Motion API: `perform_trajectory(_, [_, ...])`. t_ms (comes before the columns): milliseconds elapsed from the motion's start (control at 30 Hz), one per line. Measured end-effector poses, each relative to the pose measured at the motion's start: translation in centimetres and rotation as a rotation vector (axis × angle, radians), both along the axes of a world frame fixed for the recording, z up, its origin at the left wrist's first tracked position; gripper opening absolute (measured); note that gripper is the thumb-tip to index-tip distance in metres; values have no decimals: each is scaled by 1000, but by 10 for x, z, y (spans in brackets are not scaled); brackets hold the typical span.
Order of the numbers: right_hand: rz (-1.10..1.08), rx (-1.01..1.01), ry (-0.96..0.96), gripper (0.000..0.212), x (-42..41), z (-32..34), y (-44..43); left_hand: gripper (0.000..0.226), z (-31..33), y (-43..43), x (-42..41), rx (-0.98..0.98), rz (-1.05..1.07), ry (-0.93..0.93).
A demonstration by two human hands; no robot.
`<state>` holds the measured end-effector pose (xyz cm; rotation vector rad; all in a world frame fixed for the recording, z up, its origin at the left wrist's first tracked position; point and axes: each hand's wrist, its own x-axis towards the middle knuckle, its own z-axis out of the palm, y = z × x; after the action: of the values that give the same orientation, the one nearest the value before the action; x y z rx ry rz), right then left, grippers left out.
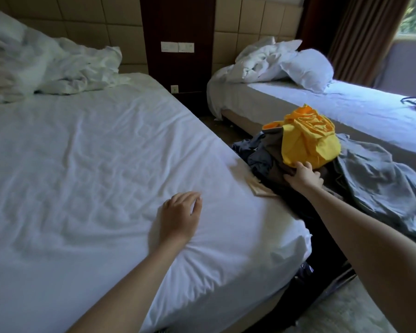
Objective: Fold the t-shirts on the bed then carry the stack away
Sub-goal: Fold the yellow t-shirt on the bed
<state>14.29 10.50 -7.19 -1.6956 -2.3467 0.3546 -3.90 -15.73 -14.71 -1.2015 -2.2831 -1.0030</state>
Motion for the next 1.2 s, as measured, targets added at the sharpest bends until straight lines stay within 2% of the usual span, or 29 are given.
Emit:
perform_trajectory(133, [-21, 124, 80, 41, 1, -8, 7, 34, -6, 0, 1, 15, 6, 12])
perform_trajectory(233, [-37, 140, 122, 33, 0, -7, 13, 35, -6, 1, 1, 23, 4, -12])
perform_trajectory(367, [-63, 81, 208, 38, 0, -5, 15, 34, -6, 2, 1, 41, 4, -16])
perform_trajectory(533, [-169, -126, 547, 25, -3, -3, 22, 36, -6, 1, 2, 40, 3, -30])
perform_trajectory(667, [-192, -190, 564, 15, -9, 4, 22, 36, -6, 1, 2, 34, -1, -32])
perform_trajectory(800, [-193, -141, 543, 27, -16, 0, 22, 34, -8, 2, 1, 51, 11, -13])
perform_trajectory(867, [-217, -145, 608, 24, -16, -1, 20, 34, -8, 2, 1, 59, 9, -13])
perform_trajectory(933, [-259, -174, 754, 24, -14, 2, 16, 33, -9, 2, 1, 72, 4, -8])
perform_trajectory(1000, [-243, -117, 821, 23, -16, 6, 8, 32, -10, 2, 1, 77, -6, -4])
perform_trajectory(1100, [-98, 75, 777, 20, -25, 6, -18, 33, -10, 3, 2, 68, -8, -1])
perform_trajectory(1200, [50, 142, 808, 16, -33, -8, -55, 40, -10, 3, 1, 59, 1, -42])
